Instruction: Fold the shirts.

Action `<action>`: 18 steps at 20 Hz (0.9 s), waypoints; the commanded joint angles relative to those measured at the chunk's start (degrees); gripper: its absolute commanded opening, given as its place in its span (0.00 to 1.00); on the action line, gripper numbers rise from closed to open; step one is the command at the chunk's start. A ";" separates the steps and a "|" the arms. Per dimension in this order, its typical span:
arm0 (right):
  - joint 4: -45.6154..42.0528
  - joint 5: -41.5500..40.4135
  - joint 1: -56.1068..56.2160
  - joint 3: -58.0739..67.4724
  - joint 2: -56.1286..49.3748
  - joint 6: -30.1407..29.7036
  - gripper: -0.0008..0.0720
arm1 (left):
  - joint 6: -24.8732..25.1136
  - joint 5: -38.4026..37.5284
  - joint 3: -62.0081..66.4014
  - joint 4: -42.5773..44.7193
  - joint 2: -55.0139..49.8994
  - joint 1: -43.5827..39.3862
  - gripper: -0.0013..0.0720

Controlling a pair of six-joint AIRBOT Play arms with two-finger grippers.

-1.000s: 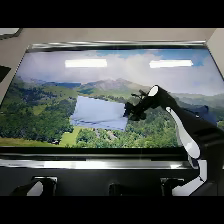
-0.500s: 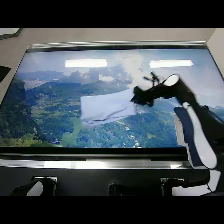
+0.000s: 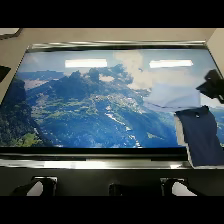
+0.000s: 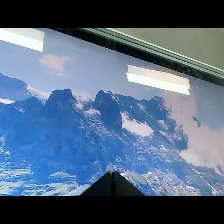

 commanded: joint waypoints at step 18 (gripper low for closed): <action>-28.00 23.78 -26.27 -6.71 7.26 10.36 0.08 | 0.87 -0.02 0.00 -0.04 0.02 0.02 0.07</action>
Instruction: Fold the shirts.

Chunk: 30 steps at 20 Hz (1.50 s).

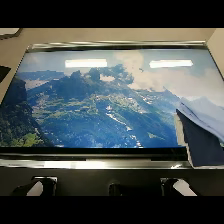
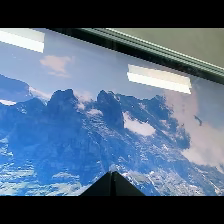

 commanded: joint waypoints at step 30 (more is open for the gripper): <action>3.26 -7.26 59.06 -0.61 -14.67 -11.54 0.87 | -27.21 -9.90 -14.62 38.32 -16.52 -32.52 0.98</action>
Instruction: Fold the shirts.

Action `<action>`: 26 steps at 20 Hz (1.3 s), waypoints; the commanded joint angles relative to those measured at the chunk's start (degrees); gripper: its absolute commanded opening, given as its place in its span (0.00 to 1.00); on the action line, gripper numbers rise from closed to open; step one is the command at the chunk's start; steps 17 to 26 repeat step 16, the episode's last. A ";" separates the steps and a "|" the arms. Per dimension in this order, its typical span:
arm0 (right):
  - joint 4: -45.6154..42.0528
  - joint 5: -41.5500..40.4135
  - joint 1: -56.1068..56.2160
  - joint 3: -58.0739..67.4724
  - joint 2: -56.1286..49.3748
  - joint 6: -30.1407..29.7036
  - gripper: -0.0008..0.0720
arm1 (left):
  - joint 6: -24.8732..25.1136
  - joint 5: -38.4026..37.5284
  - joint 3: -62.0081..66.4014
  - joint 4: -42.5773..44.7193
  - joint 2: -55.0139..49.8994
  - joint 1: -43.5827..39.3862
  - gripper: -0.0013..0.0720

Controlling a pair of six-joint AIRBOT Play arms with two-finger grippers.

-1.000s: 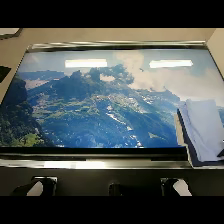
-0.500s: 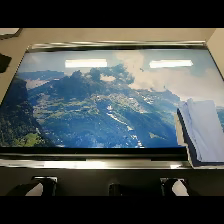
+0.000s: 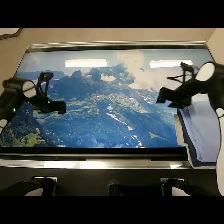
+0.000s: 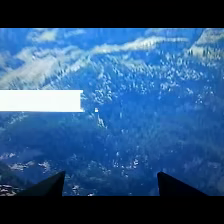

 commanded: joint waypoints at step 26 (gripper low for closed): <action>1.53 5.29 3.06 0.31 -3.37 0.79 0.87 | -5.75 6.40 -9.49 0.55 4.63 -1.77 0.98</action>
